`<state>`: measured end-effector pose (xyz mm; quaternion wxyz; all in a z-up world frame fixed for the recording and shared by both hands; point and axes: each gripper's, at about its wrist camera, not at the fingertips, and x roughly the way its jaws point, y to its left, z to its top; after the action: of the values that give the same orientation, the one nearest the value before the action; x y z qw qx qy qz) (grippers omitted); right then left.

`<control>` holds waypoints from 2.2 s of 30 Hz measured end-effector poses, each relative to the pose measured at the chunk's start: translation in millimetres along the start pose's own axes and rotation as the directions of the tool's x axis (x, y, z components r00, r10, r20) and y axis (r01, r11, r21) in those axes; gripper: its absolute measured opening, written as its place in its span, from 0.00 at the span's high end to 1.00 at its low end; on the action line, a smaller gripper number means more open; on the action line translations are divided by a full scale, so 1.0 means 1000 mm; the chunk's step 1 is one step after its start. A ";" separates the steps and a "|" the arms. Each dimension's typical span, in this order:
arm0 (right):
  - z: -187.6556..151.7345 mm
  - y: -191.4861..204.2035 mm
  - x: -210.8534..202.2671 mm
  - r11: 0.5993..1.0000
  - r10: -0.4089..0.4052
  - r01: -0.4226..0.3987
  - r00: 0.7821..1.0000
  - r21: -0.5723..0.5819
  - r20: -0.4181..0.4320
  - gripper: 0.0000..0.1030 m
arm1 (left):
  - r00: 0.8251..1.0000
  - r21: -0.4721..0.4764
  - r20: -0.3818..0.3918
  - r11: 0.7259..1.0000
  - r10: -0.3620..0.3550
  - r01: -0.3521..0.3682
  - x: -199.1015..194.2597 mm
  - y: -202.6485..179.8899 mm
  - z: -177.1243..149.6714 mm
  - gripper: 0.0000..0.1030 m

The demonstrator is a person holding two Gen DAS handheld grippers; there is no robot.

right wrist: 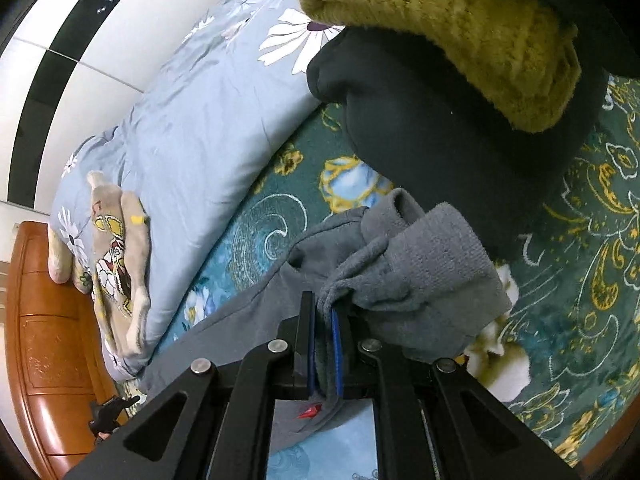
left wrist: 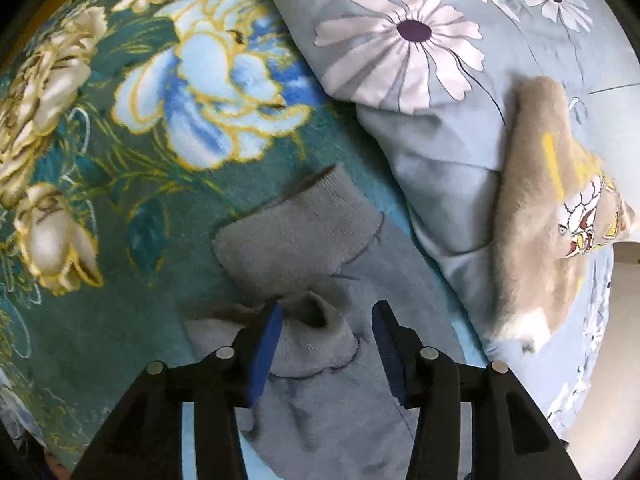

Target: Fold clothes

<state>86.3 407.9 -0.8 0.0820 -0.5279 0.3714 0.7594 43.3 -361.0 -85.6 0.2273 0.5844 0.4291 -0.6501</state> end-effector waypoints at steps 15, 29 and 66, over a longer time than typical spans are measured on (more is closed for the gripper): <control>-0.008 -0.011 -0.007 1.000 -0.018 0.018 1.000 -0.020 -0.003 0.93 | 0.999 -0.138 -0.019 0.990 -0.026 0.023 0.016 0.034 -0.025 0.87; 0.006 0.008 -0.043 0.997 0.061 -0.057 0.995 -0.057 0.074 0.93 | 0.993 -0.067 0.080 0.994 -0.085 0.091 -0.045 0.028 0.013 0.90; -0.034 -0.086 0.027 0.965 0.103 -0.124 0.990 0.233 0.097 0.37 | 0.929 0.049 0.297 0.975 -0.221 0.217 0.026 0.076 0.002 0.42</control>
<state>144.6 439.6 -70.6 0.1167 -0.4595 0.4858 0.7344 97.4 -397.0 -132.4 0.2114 0.4291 0.4470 -0.7559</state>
